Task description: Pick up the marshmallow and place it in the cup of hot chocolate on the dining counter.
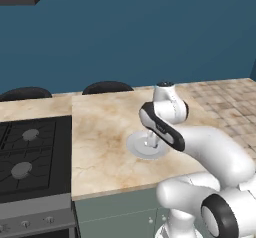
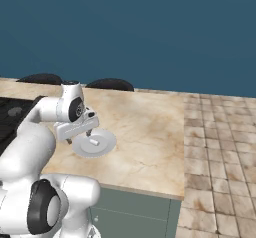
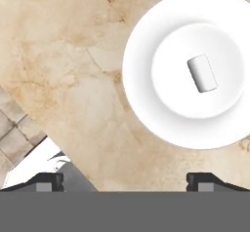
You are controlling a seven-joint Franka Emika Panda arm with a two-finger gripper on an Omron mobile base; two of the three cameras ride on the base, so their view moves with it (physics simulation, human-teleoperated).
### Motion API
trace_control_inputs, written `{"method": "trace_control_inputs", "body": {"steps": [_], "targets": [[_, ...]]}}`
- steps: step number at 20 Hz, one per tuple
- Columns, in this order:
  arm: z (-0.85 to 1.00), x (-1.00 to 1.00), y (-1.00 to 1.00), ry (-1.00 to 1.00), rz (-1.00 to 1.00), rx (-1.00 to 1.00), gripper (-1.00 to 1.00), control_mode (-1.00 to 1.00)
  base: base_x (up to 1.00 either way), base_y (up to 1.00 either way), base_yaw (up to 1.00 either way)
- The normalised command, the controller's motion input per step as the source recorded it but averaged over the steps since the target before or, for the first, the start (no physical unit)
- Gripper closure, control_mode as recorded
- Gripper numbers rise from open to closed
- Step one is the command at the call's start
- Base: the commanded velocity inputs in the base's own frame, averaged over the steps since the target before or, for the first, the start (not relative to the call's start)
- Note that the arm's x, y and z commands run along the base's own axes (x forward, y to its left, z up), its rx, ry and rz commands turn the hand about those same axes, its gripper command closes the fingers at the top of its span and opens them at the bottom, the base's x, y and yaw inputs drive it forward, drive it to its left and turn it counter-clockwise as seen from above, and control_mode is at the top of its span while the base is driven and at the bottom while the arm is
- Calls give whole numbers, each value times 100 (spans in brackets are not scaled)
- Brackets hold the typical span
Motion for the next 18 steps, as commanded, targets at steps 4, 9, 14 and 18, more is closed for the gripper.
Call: {"method": "trace_control_inputs", "body": {"steps": [4, 9, 14, 18], "targets": [[-36, 39, 0, 0, 1, 0, -100, -100, 0, 0, 0], [-37, 22, 0, 0, 0, 0, -100, -100, 0, 0, 0], [-35, 22, 0, 0, 0, 0, -100, -100, 0, 0, 0], [-25, 22, 0, 0, 0, 0, -100, -100, 0, 0, 0]]}}
